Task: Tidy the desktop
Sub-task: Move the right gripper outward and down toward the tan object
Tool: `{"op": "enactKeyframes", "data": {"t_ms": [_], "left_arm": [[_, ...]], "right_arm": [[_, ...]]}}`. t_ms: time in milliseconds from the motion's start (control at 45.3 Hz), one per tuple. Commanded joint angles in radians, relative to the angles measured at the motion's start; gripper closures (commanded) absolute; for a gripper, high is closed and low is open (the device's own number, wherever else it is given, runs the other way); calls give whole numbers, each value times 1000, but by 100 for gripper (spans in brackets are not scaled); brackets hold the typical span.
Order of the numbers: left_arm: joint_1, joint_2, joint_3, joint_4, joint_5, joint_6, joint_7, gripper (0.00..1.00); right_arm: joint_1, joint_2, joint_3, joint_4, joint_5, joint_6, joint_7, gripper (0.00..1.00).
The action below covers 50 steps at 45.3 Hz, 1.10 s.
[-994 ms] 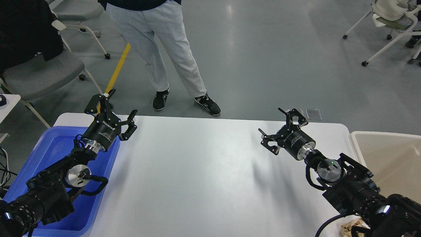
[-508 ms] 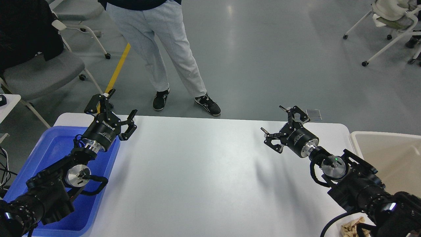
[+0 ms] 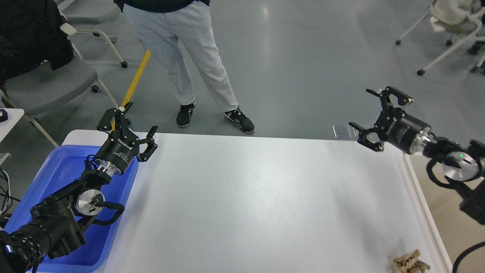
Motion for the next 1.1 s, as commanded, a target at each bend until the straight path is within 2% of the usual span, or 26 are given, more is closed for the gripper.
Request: {"op": "enactKeyframes", "data": {"t_ms": [0, 199, 552, 773, 928, 1082], "left_arm": [[0, 0, 0, 0, 0, 0, 0, 0], [0, 0, 0, 0, 1, 0, 2, 0], [0, 0, 0, 0, 1, 0, 2, 0], [0, 0, 0, 0, 1, 0, 2, 0], [0, 0, 0, 0, 1, -2, 2, 0], [0, 0, 0, 0, 1, 0, 2, 0]], "right_arm": [[10, -257, -32, 320, -366, -8, 3, 0], [44, -386, -84, 477, -621, -2, -1, 0], [81, -675, -335, 814, -856, -17, -1, 0], [74, -787, -455, 846, -1063, -66, 4, 0], [64, -850, -489, 935, -1092, -121, 6, 0], [54, -854, -579, 946, -1111, -235, 6, 0]]}}
